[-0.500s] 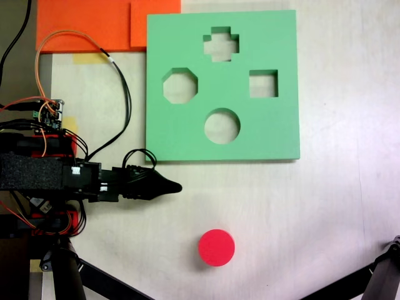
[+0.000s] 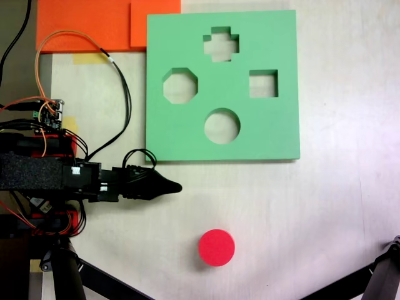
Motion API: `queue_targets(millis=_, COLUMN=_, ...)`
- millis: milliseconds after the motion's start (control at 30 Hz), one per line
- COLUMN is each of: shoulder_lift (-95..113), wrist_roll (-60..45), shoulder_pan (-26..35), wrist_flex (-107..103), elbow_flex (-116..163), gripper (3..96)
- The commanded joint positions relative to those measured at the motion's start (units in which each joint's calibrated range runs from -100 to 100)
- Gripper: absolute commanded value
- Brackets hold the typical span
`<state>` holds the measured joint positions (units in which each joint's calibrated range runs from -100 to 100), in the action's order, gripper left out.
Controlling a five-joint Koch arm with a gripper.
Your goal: Put the cylinder block into the corresponding hole
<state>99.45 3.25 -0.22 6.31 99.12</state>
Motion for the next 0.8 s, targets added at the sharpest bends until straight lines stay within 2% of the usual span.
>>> queue_targets(millis=33, shoulder_lift=0.55, wrist_roll=0.10, shoulder_pan=0.68, wrist_flex=-5.30, elbow_flex=0.88, gripper=45.2)
queue_targets(millis=133, shoulder_lift=0.55, wrist_roll=0.10, shoulder_pan=0.73, wrist_flex=-5.30, elbow_flex=0.88, gripper=49.7)
queue_targets(millis=367, shoulder_lift=0.55, wrist_roll=0.15, shoulder_pan=0.73, wrist_flex=-4.73, elbow_flex=0.88, gripper=51.7)
queue_targets(millis=433, shoulder_lift=0.55, wrist_roll=1.12, shoulder_pan=0.88, wrist_flex=1.53, elbow_flex=0.88, gripper=52.1)
queue_targets(millis=633, shoulder_lift=0.55, wrist_roll=27.55, shoulder_pan=2.78, wrist_flex=38.61, elbow_flex=0.88, gripper=51.9)
queue_targets(millis=800, shoulder_lift=0.55, wrist_roll=41.12, shoulder_pan=1.61, wrist_flex=47.75, elbow_flex=0.88, gripper=55.0)
